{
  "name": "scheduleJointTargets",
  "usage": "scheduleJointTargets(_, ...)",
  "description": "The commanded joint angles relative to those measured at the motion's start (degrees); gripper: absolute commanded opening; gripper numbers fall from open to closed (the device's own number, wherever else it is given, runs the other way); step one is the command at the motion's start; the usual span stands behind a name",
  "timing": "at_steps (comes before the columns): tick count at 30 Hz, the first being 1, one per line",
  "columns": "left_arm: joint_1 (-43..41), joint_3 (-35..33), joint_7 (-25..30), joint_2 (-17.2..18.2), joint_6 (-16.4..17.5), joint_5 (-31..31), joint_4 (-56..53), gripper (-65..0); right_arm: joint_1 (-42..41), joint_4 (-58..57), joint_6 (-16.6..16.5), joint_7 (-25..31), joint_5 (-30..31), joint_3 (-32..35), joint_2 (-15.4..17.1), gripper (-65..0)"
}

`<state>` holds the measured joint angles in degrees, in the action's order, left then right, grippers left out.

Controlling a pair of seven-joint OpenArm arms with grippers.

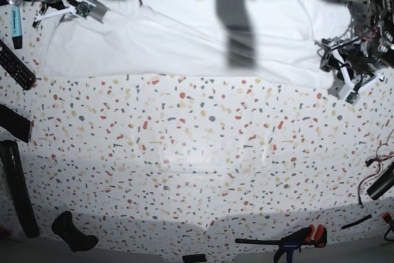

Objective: Fold the T-shirt properly
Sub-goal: 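Lift the left gripper with the fabric and fold it toward the robot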

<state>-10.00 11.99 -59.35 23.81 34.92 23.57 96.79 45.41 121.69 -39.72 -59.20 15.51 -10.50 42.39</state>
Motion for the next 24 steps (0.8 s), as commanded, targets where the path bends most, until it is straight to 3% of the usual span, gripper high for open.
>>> scheduleJointTargets(1,0.5,0.3,0.2,1.0,0.0,1.5,1.0,-35.8,0.2,0.7,-0.3,-0.2,0.1,-0.4,0.8,-65.0)
scheduleJointTargets(7,0.5,0.3,-3.6,1.0,1.2,11.9,1.4,-35.9,0.2,0.7,-0.3,-0.2,0.1,-0.4,0.8,-65.0)
scheduleJointTargets(18,0.5,0.3,-0.2,1.0,1.4,11.8,1.4,-36.0,0.2,0.7,-0.3,-0.2,0.1,-0.4,0.8,-65.0)
scheduleJointTargets(22,0.5,0.3,5.6,1.0,1.4,5.9,1.5,-36.0,0.2,0.7,-0.3,-0.2,0.1,-0.4,0.8,-65.0)
scheduleJointTargets(24,0.5,0.3,5.9,1.0,3.7,6.1,1.5,-36.0,0.2,0.7,-0.3,-0.2,0.1,-0.4,0.8,-65.0)
